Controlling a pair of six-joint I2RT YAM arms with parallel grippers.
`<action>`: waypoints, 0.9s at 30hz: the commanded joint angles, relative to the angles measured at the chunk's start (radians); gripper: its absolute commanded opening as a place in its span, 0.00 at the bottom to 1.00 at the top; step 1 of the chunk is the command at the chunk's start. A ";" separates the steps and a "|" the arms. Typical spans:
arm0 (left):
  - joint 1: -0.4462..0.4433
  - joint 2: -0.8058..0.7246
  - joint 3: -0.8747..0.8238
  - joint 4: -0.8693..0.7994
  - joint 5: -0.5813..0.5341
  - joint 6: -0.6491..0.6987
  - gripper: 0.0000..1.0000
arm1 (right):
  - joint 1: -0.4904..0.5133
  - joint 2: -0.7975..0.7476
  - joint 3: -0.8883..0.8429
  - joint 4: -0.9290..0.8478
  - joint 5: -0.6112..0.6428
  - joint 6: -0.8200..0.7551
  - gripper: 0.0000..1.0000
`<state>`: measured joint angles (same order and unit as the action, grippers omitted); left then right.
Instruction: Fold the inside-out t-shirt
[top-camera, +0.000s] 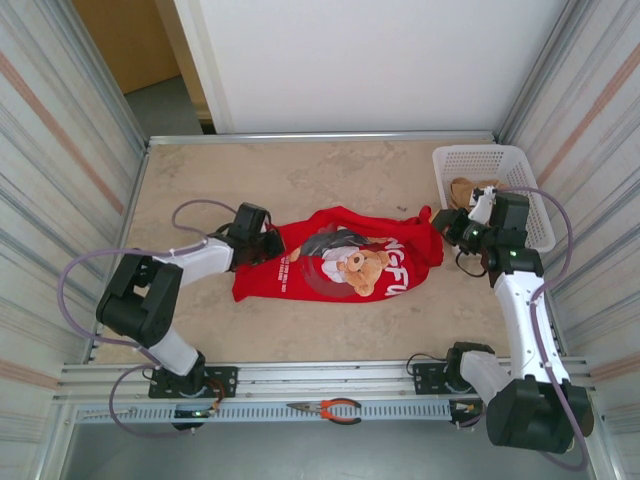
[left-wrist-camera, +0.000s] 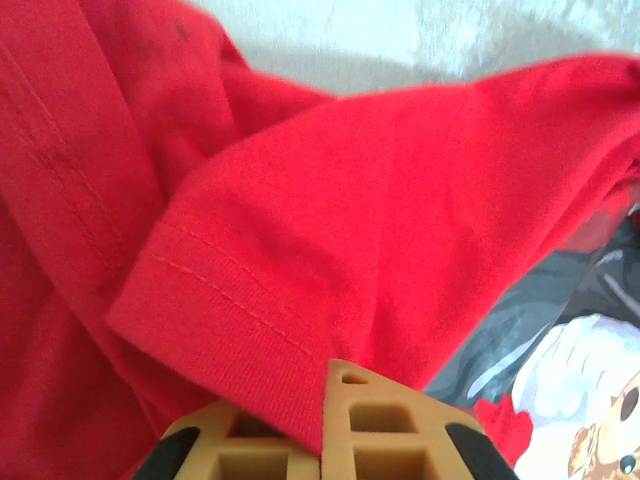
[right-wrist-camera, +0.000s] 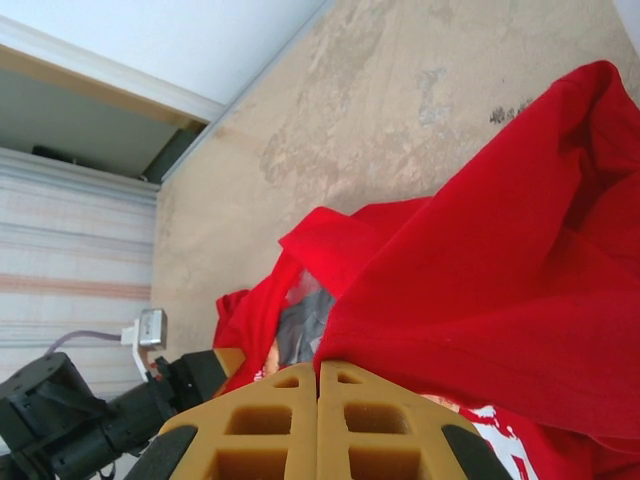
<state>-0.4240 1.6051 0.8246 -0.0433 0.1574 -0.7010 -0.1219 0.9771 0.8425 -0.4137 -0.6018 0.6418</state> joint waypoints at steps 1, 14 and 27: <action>0.060 -0.058 0.150 -0.090 0.006 0.081 0.00 | 0.000 0.063 0.101 0.039 -0.008 -0.020 0.00; 0.392 -0.152 0.742 -0.265 0.381 0.021 0.00 | -0.191 0.257 0.603 0.139 -0.130 0.157 0.00; 0.444 -0.336 0.683 -0.212 0.418 -0.050 0.00 | -0.273 0.164 0.651 0.192 -0.193 0.296 0.00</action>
<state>0.0048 1.3399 1.5124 -0.2924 0.5449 -0.7158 -0.3866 1.1908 1.4452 -0.2790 -0.7692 0.8845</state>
